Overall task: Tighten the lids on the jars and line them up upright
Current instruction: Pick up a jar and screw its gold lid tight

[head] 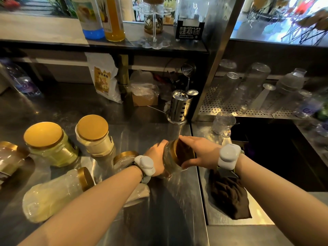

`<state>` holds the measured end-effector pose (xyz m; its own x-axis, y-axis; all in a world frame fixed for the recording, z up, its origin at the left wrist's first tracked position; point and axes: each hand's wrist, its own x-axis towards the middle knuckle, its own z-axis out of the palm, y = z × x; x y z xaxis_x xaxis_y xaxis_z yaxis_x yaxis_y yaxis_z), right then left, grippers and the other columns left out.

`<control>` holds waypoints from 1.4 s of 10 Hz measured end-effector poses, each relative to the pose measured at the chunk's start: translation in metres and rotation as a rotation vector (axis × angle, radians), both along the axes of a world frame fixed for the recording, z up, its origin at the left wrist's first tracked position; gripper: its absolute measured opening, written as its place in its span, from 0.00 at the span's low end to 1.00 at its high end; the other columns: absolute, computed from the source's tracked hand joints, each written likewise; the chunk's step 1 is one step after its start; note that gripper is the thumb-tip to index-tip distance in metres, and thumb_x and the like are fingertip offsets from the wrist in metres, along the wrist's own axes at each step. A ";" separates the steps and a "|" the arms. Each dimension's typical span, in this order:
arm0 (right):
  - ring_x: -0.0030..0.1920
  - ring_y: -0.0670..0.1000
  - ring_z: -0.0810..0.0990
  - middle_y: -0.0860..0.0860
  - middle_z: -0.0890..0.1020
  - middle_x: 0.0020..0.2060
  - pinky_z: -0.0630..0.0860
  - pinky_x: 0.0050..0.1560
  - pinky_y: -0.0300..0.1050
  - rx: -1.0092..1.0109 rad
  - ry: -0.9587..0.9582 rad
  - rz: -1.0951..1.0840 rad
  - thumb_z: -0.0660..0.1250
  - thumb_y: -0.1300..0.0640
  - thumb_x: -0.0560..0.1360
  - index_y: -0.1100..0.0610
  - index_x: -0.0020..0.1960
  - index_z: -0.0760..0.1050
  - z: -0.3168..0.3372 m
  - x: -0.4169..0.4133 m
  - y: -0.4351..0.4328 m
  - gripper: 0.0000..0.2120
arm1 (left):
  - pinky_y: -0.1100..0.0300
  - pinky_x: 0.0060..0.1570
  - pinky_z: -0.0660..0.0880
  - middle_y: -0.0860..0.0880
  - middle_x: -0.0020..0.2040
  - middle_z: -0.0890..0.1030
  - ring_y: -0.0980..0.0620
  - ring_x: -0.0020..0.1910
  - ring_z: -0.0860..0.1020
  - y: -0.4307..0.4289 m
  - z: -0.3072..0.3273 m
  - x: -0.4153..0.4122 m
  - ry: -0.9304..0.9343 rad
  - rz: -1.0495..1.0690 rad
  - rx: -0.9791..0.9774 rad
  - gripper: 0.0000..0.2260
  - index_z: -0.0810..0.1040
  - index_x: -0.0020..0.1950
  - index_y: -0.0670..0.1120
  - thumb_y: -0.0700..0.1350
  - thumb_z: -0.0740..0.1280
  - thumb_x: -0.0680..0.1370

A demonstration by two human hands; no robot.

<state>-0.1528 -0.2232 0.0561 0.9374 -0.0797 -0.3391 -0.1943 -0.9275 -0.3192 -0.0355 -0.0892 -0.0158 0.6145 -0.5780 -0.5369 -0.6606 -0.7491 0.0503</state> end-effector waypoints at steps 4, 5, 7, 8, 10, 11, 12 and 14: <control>0.73 0.50 0.62 0.46 0.61 0.75 0.65 0.70 0.45 -0.038 -0.056 0.040 0.76 0.39 0.64 0.47 0.78 0.47 -0.004 -0.002 -0.002 0.53 | 0.51 0.58 0.73 0.44 0.65 0.72 0.44 0.60 0.74 0.027 -0.023 0.009 0.154 -0.008 -0.569 0.41 0.59 0.72 0.48 0.43 0.76 0.64; 0.72 0.51 0.64 0.48 0.60 0.75 0.68 0.69 0.46 -0.058 -0.002 0.006 0.71 0.31 0.63 0.47 0.78 0.43 -0.006 -0.002 -0.003 0.55 | 0.51 0.59 0.73 0.45 0.65 0.72 0.45 0.59 0.74 0.026 -0.021 0.008 0.172 -0.010 -0.572 0.41 0.60 0.72 0.50 0.45 0.77 0.63; 0.75 0.49 0.59 0.42 0.53 0.77 0.66 0.70 0.49 -0.049 -0.079 0.130 0.81 0.50 0.61 0.37 0.76 0.43 0.002 -0.001 -0.002 0.58 | 0.51 0.62 0.69 0.43 0.70 0.67 0.43 0.65 0.70 0.026 -0.018 0.007 0.186 0.007 -0.510 0.50 0.54 0.75 0.47 0.49 0.79 0.61; 0.74 0.49 0.61 0.43 0.58 0.76 0.64 0.69 0.46 -0.076 -0.087 0.145 0.79 0.52 0.65 0.43 0.76 0.48 0.002 -0.001 -0.001 0.52 | 0.51 0.62 0.69 0.43 0.70 0.67 0.43 0.66 0.70 0.031 -0.017 0.007 0.190 0.015 -0.523 0.51 0.54 0.75 0.47 0.50 0.80 0.60; 0.72 0.51 0.65 0.48 0.61 0.75 0.68 0.70 0.49 -0.074 0.018 0.033 0.70 0.33 0.66 0.50 0.79 0.45 -0.002 0.000 -0.004 0.53 | 0.53 0.46 0.73 0.45 0.47 0.77 0.46 0.41 0.75 0.015 0.004 -0.003 0.219 0.103 -0.013 0.24 0.74 0.50 0.43 0.43 0.79 0.58; 0.74 0.51 0.63 0.46 0.57 0.77 0.67 0.70 0.50 -0.073 -0.018 0.028 0.70 0.31 0.64 0.45 0.78 0.41 -0.002 -0.002 -0.004 0.55 | 0.55 0.51 0.73 0.51 0.54 0.73 0.48 0.47 0.75 0.001 -0.009 0.004 0.058 0.061 -0.062 0.36 0.68 0.63 0.48 0.45 0.79 0.58; 0.75 0.49 0.57 0.41 0.51 0.78 0.66 0.72 0.51 -0.070 -0.062 0.115 0.78 0.41 0.62 0.38 0.76 0.40 0.000 -0.004 -0.004 0.58 | 0.54 0.56 0.72 0.45 0.66 0.70 0.44 0.60 0.73 0.027 -0.020 0.007 0.164 0.005 -0.507 0.47 0.57 0.72 0.49 0.49 0.79 0.60; 0.74 0.50 0.60 0.44 0.58 0.76 0.65 0.71 0.51 -0.070 -0.068 0.126 0.77 0.46 0.66 0.43 0.77 0.48 0.000 -0.004 -0.003 0.51 | 0.53 0.59 0.71 0.44 0.67 0.69 0.44 0.62 0.72 0.028 -0.017 0.005 0.170 -0.001 -0.555 0.45 0.57 0.74 0.48 0.46 0.77 0.62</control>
<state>-0.1568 -0.2266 0.0564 0.9622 0.0185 -0.2719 -0.0553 -0.9637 -0.2613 -0.0302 -0.0613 -0.0330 0.5455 -0.8016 -0.2447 -0.6093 -0.5798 0.5409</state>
